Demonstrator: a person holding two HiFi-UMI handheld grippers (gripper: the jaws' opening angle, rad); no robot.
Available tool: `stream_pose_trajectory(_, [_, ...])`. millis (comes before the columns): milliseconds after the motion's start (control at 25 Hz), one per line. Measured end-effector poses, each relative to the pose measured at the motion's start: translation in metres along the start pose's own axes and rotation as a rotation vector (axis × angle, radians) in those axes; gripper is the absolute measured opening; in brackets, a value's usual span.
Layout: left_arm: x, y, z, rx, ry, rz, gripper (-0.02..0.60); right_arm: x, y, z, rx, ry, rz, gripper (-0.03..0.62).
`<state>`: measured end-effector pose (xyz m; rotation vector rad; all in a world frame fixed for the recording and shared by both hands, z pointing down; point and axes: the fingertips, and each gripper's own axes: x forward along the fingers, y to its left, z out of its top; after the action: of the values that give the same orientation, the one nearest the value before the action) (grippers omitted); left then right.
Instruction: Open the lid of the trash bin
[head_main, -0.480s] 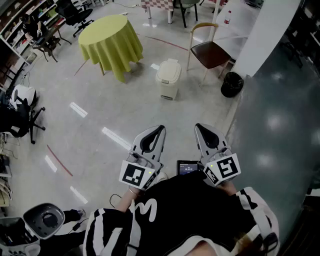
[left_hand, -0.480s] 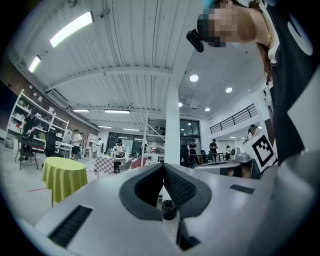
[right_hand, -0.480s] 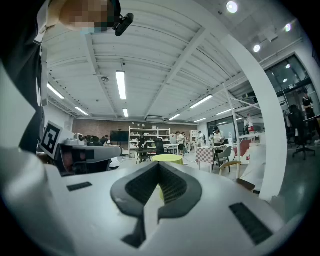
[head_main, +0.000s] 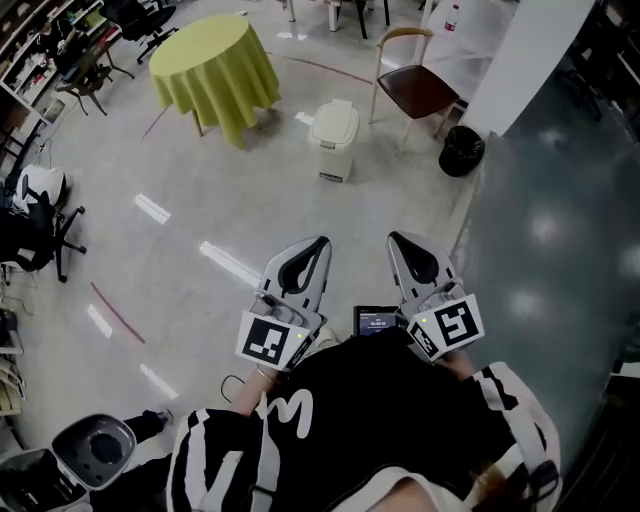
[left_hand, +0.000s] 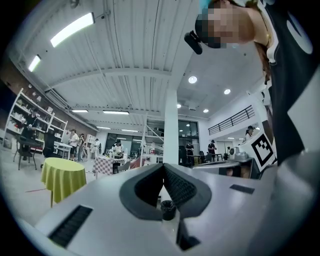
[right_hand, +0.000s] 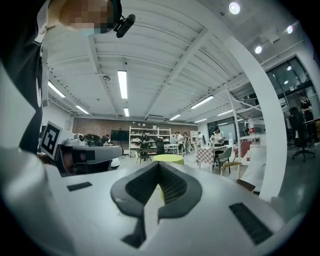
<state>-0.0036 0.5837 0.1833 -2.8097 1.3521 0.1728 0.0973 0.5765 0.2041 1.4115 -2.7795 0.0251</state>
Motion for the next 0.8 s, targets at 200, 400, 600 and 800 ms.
stream_pose_trajectory(200, [-0.013,0.001,0.000,-0.004,-0.007,-0.011,0.007,-0.003,0.012,-0.001,-0.010,-0.001,-0.011,0.003])
stream_pose_trajectory(400, [-0.024,0.003,-0.002,-0.012,-0.015,-0.035,0.007,-0.004,0.023,-0.001,0.001,-0.026,-0.048,0.003])
stream_pose_trajectory(600, [-0.035,0.011,-0.008,-0.021,0.020,-0.046,0.006,0.000,0.034,-0.002,0.025,-0.033,-0.067,0.003])
stream_pose_trajectory(800, [-0.045,0.016,-0.003,-0.036,-0.026,-0.073,0.006,0.006,0.047,-0.002,0.027,-0.044,-0.073,0.003])
